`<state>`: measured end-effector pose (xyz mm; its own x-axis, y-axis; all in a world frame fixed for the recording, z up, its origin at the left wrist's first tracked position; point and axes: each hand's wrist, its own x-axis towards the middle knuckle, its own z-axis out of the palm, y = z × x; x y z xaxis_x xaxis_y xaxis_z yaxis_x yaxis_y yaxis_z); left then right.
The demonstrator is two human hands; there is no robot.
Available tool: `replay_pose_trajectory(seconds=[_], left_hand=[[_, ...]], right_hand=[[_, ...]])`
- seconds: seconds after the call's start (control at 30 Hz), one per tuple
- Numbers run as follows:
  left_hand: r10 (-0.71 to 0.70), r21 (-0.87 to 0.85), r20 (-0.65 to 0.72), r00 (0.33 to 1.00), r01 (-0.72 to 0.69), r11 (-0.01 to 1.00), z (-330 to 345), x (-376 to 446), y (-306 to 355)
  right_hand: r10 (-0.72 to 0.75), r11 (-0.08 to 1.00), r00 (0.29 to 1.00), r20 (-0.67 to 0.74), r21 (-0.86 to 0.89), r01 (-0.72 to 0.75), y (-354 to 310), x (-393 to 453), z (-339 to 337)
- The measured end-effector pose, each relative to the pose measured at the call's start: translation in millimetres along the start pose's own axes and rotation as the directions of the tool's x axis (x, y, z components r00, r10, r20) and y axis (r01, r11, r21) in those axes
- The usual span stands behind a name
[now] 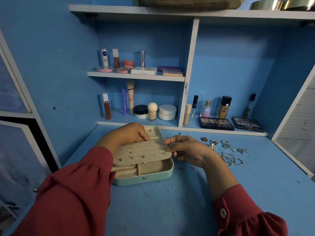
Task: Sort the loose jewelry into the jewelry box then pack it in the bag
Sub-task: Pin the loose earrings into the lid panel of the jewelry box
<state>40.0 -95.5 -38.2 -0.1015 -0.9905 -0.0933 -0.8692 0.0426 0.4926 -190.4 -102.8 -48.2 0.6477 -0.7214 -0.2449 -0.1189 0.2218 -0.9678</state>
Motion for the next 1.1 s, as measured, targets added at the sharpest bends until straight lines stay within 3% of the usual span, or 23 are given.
replay_pose_trajectory(seconds=[0.27,0.47,0.73,0.83,0.93,1.1], left_hand=[[0.045,0.044,-0.035,0.998,-0.044,0.998,-7,-6,-14],[0.124,0.239,-0.05,0.991,-0.108,0.965,-7,-8,-19],[0.063,0.156,-0.07,0.996,-0.051,0.986,0,0,-11],[0.04,0.043,-0.113,0.993,-0.035,0.998,-2,-7,-14],[-0.016,-0.202,-0.254,0.967,-0.037,0.979,-9,-22,-21],[-0.186,-0.548,-0.436,0.881,-0.096,0.831,-8,-51,-29]], right_hand=[[0.002,1.0,1.0,0.014,0.001,-0.002,-1,-1,0],[0.002,1.0,1.0,0.0,0.0,-0.002,0,0,0],[-0.005,1.0,1.0,-0.005,0.014,0.005,0,0,1],[-0.009,1.0,1.0,-0.006,0.016,0.009,1,2,0],[-0.037,0.999,0.999,-0.018,0.017,0.037,1,3,-1],[-0.191,0.976,0.981,-0.041,0.097,0.194,1,7,4]])
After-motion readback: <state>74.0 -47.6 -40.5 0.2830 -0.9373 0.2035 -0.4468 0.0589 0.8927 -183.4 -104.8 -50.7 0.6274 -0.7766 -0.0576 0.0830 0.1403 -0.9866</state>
